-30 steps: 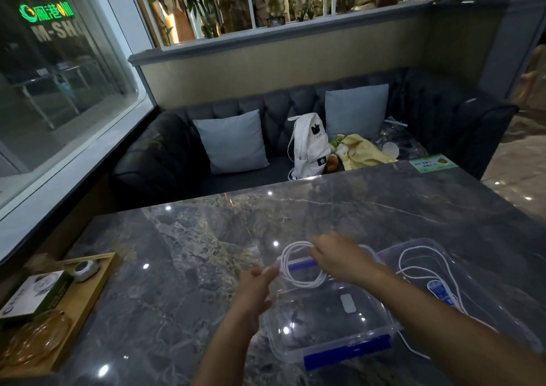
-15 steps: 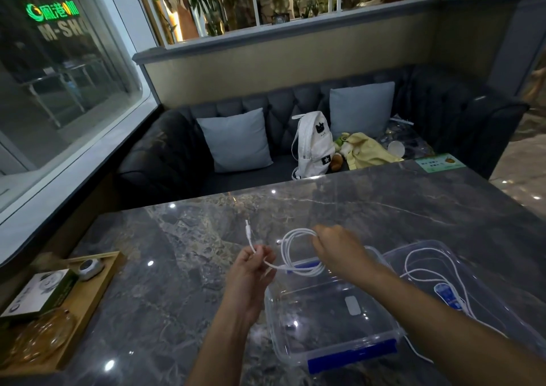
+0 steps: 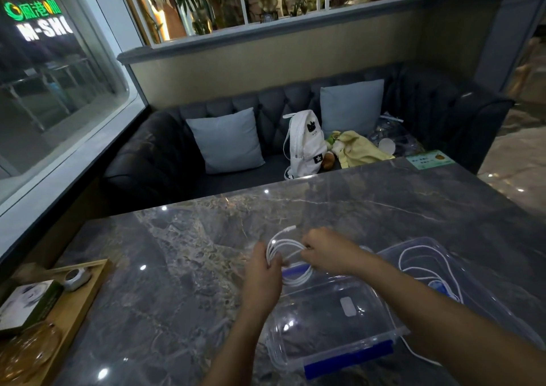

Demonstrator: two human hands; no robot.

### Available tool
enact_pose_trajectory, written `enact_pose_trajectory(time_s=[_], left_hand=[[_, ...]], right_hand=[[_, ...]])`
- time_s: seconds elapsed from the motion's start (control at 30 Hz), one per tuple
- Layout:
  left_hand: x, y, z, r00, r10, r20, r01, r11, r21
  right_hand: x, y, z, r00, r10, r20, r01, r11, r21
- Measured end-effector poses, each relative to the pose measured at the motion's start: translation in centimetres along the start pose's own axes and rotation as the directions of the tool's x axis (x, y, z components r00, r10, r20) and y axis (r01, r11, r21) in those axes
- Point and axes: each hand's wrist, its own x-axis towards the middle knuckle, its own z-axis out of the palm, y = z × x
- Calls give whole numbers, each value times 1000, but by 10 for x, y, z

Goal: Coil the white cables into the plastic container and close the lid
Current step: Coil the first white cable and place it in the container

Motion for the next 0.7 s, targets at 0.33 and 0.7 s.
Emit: enact_pose_trajectory(time_s=[0.33,0.7], left_hand=[[22,1,-4,914,-215,344,356,832,-426],[36,9,-9,833,-194,518,516,611,-601]], right_hand=[[1,7,4,877,-401,-264,337,906,-256],[4,8,5,772,-357,-527,450,892,55]])
